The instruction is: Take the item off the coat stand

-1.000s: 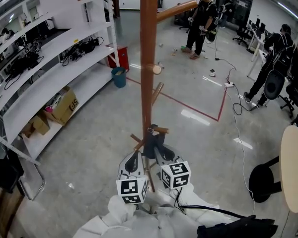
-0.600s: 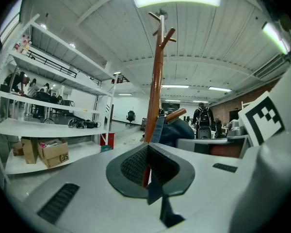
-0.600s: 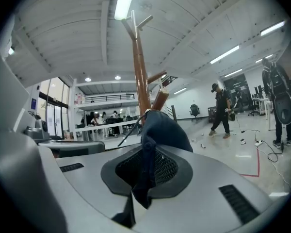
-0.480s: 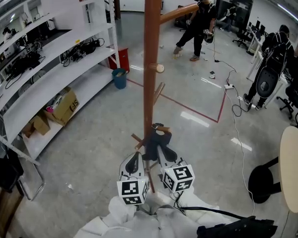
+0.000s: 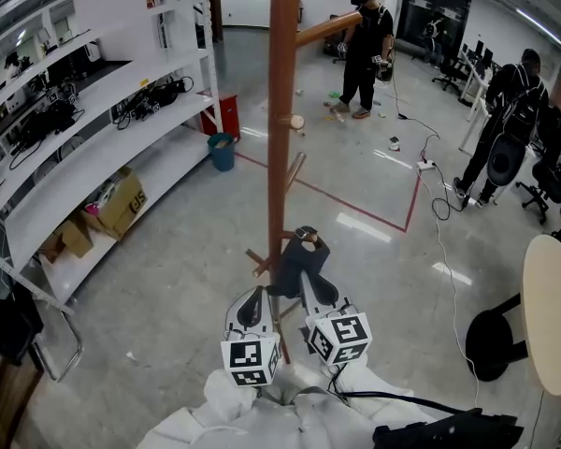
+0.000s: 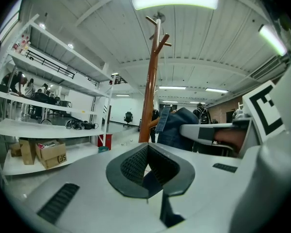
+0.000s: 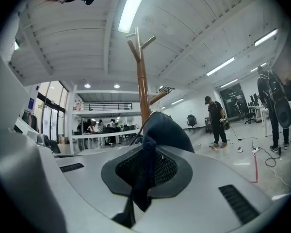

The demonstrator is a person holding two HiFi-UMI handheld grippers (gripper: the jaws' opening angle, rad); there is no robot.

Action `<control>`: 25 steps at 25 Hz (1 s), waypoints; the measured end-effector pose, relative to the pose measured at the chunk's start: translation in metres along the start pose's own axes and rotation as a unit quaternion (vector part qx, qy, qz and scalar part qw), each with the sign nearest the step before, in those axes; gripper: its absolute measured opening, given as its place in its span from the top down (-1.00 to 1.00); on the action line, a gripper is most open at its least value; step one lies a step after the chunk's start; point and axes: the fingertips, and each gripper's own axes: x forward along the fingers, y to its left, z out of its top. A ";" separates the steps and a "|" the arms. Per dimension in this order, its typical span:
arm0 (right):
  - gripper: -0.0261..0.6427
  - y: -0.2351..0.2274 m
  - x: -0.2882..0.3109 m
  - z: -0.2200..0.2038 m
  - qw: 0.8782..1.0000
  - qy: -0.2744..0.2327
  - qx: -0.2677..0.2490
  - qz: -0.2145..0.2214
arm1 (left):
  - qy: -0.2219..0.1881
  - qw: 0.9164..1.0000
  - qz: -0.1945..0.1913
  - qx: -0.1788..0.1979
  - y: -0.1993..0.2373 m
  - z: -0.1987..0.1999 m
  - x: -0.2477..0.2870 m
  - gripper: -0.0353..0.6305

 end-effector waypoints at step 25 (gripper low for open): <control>0.85 0.000 -0.065 -0.016 0.999 0.005 0.027 -0.032 | 0.003 1.000 -0.025 0.015 -0.038 -0.006 -0.026 0.94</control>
